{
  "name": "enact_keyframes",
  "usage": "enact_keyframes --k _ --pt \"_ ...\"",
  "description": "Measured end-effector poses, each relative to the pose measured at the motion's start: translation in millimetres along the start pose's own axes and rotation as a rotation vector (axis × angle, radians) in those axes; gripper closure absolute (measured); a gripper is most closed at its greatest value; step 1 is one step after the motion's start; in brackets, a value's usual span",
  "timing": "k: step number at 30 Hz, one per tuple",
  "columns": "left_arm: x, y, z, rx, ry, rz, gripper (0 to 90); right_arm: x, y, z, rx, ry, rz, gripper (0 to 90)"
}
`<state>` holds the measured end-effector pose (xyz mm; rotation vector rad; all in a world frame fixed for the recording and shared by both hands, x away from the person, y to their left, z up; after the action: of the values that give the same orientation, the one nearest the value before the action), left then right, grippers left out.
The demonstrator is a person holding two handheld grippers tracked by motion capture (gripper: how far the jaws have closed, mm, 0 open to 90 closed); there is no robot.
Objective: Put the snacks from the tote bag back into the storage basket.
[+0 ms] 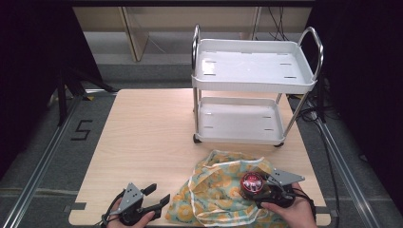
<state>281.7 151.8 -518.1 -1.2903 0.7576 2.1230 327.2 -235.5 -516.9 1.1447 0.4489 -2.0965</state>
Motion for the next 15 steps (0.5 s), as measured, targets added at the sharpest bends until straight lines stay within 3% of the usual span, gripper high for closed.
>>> enact_keyframes --k 1,2,7,8,9,11,13,15 --pt "0.2 0.6 0.0 -0.003 0.000 0.008 34.4 0.3 -2.3 0.5 0.000 -0.006 -0.017 25.4" --pt "0.2 0.6 0.0 -0.003 0.000 0.008 34.4 -0.5 0.0 -0.1 0.004 0.005 0.012 25.5" --pt "0.3 0.7 -0.4 0.006 0.005 0.013 34.4 -1.0 -0.2 0.6 0.003 0.009 0.011 25.9" --pt "-0.1 -0.1 0.0 0.001 0.000 -0.002 34.4 -1.3 -0.1 0.6 0.004 0.013 0.011 26.0" --pt "0.1 0.4 -0.2 -0.001 0.002 0.006 34.4 -1.4 -0.7 -0.1 -0.014 0.017 0.008 26.0" --pt "-0.1 0.5 0.1 -0.003 0.000 0.005 34.5 -1.4 -3.1 1.1 0.000 0.010 -0.004 26.1" --pt "0.1 1.4 -1.1 0.009 0.017 0.020 34.4 -2.3 -1.7 0.5 -0.003 0.019 0.018 26.1" --pt "0.1 0.7 -0.4 0.006 0.007 0.011 34.4 -2.6 -2.5 0.8 0.007 0.019 0.018 26.2"
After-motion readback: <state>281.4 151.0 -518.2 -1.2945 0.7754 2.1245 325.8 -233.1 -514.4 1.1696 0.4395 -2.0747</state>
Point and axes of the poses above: each handheld gripper's, and its own axes: z roughly backward along the jaws, x roughly out of its underside, y roughly to its right, the point moved 4 cm from there along -z, roughly forward along the jaws, and after that the axes turned 7 degrees about x, right-handed, at the moved point
